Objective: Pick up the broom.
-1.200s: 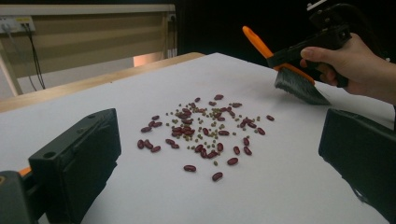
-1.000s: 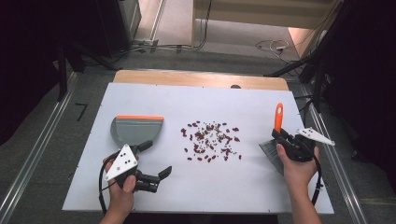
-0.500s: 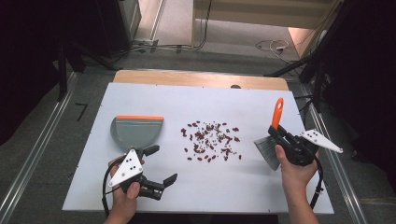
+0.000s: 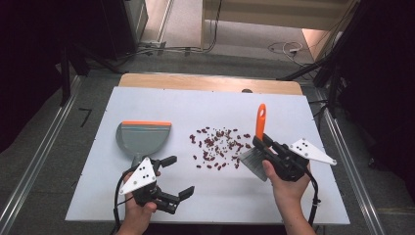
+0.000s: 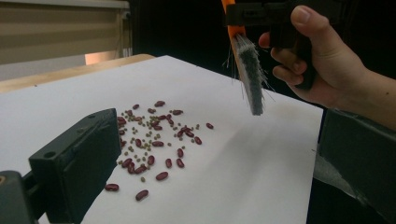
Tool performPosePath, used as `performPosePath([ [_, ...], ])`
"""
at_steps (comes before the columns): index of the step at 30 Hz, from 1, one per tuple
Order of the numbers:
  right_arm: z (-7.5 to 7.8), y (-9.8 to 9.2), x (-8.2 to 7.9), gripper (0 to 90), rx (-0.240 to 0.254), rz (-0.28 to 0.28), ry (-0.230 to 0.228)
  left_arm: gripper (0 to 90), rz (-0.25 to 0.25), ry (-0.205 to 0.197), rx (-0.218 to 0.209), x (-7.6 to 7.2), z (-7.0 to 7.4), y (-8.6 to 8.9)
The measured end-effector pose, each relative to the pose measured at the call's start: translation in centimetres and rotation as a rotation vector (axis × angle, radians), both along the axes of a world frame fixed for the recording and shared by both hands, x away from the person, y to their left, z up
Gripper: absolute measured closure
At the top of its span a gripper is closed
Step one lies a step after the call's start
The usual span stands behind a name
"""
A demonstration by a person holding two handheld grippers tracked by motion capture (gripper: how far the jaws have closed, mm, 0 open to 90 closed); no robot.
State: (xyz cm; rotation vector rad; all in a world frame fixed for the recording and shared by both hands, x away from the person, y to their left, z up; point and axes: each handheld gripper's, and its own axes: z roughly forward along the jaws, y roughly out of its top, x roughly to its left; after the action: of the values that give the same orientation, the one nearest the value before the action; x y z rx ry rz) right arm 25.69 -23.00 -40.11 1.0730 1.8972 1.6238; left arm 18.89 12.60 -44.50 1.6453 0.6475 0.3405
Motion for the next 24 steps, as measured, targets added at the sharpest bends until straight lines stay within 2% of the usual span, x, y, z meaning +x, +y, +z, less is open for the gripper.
performPosePath([
  [7,0.0,3.7,-1.6,69.2,-0.009,0.089,-0.008,2.9,-0.008,0.015,-0.005,-0.2,0.1,-1.2],
  [12,-0.1,5.9,-2.7,69.2,-0.017,0.145,-0.019,7.0,-0.022,0.044,-0.004,-0.4,0.2,-2.3],
  [18,-0.1,7.7,-3.9,69.2,-0.014,0.18,-0.034,19.0,-0.042,0.063,0.015,-0.7,0.4,-3.8],
  [20,-0.1,8.2,-4.1,69.2,-0.018,0.195,-0.042,24.6,-0.039,0.067,0.015,-0.8,0.4,-4.0],
  [22,-0.2,8.7,-4.5,69.2,-0.033,0.193,-0.054,28.8,-0.037,0.089,0.022,-0.8,0.3,-4.4],
  [24,-0.4,9.1,-4.8,69.2,-0.03,0.201,-0.05,31.8,-0.032,0.088,0.023,-0.9,0.3,-4.7],
])
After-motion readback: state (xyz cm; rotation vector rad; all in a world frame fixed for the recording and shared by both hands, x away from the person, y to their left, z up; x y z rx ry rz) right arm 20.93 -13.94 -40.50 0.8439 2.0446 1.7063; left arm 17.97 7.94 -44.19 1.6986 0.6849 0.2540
